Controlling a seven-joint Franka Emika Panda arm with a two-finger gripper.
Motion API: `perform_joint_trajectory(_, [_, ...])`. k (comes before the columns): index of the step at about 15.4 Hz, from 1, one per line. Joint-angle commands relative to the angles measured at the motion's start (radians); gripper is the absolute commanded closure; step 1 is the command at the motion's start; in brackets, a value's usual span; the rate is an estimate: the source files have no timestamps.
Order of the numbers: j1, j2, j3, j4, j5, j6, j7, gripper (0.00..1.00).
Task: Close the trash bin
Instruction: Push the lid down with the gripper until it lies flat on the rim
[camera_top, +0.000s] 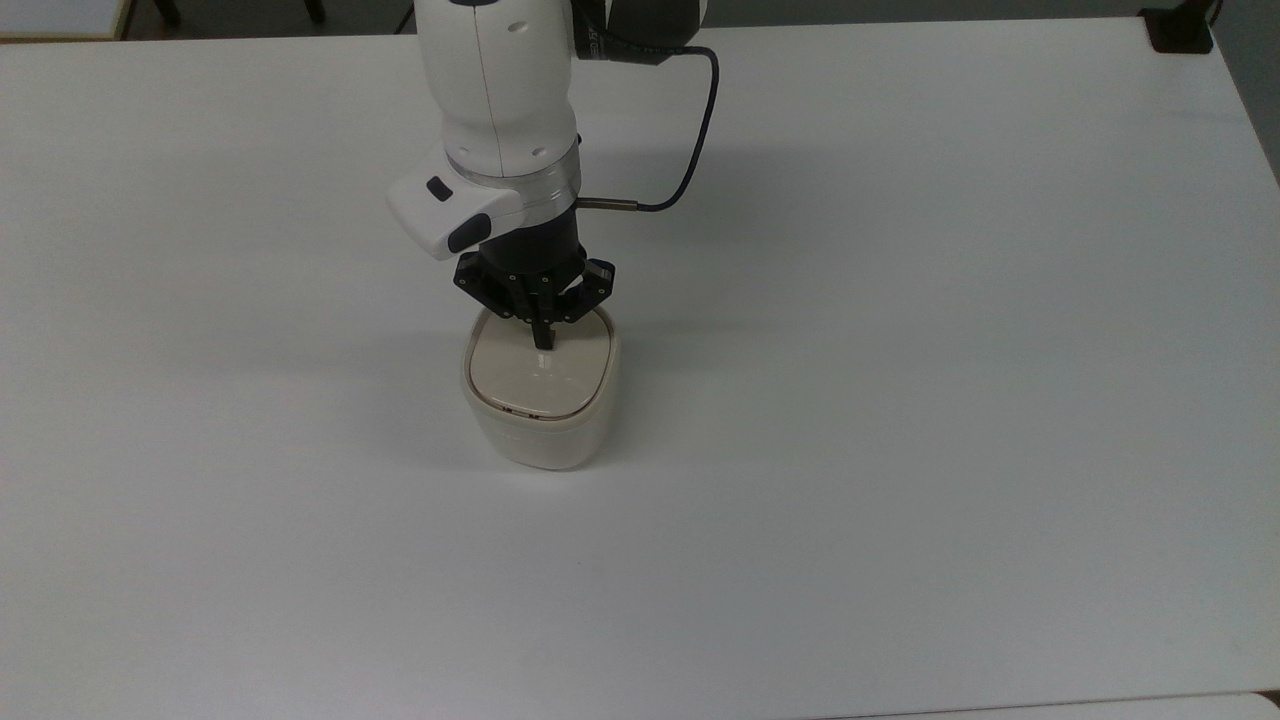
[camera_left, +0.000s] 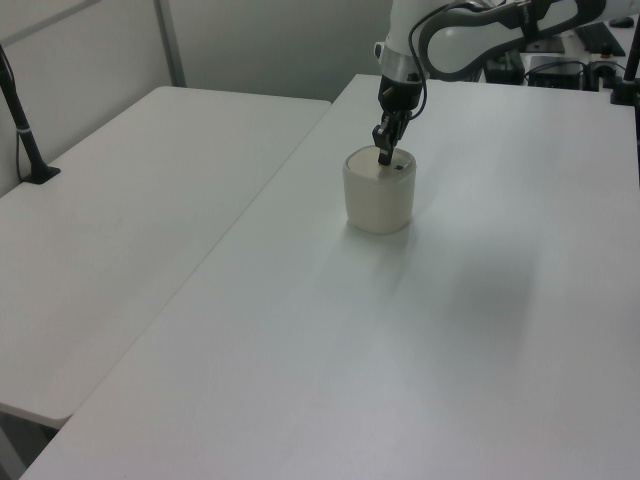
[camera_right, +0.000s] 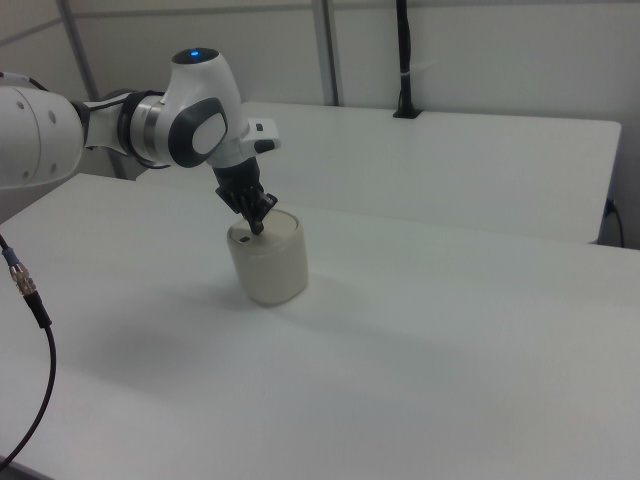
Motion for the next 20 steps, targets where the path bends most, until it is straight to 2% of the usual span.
perform_joint_trajectory(1, [0.009, -0.017, 0.01, -0.045, -0.006, -0.013, -0.008, 1.0])
perform_joint_trajectory(4, [0.002, -0.058, 0.009, -0.039, -0.006, -0.03, -0.008, 0.99])
perform_joint_trajectory(9, [0.002, -0.066, 0.007, -0.039, -0.007, -0.039, -0.006, 0.99])
perform_joint_trajectory(20, [0.021, -0.013, 0.007, -0.047, -0.062, -0.03, 0.0, 0.99])
